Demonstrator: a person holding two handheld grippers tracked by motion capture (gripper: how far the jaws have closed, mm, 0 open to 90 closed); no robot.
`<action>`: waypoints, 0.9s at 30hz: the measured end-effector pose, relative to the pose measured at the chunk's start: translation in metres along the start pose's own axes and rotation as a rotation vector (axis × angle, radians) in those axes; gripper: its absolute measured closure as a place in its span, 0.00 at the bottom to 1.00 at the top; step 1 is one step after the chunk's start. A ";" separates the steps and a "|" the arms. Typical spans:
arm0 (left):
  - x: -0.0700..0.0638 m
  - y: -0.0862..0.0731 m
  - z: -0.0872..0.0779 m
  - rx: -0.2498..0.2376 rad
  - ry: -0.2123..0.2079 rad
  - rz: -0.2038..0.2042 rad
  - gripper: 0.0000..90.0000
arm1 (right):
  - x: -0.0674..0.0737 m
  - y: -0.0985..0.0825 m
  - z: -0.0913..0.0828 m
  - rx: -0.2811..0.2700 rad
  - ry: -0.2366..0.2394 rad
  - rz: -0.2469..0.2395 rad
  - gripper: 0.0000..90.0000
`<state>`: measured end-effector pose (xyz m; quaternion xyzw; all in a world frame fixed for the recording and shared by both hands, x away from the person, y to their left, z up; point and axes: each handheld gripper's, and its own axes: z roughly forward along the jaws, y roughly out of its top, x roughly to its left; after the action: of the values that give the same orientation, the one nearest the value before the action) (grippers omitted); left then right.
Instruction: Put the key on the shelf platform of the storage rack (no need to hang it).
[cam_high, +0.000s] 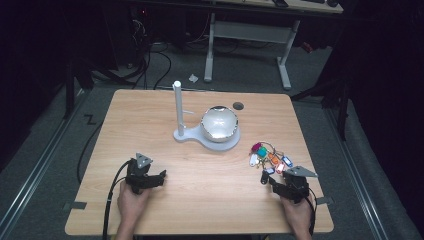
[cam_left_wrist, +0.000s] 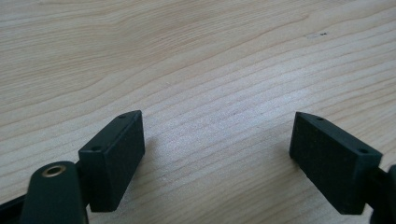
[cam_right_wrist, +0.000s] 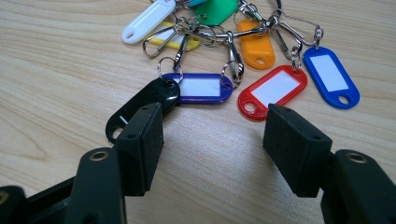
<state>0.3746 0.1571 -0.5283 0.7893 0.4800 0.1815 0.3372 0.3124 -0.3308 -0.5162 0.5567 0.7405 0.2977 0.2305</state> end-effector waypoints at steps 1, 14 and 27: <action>0.000 0.000 0.000 0.000 0.000 0.000 0.21 | 0.000 0.000 0.000 0.000 0.000 0.000 0.43; 0.000 0.000 0.000 0.000 0.000 0.000 0.21 | 0.001 0.000 0.000 -0.001 -0.004 0.000 0.43; 0.000 0.000 0.000 0.000 0.000 -0.001 0.21 | 0.004 0.003 0.001 0.009 -0.016 0.016 0.47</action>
<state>0.3747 0.1571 -0.5282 0.7891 0.4804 0.1814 0.3371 0.3139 -0.3258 -0.5148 0.5662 0.7353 0.2918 0.2316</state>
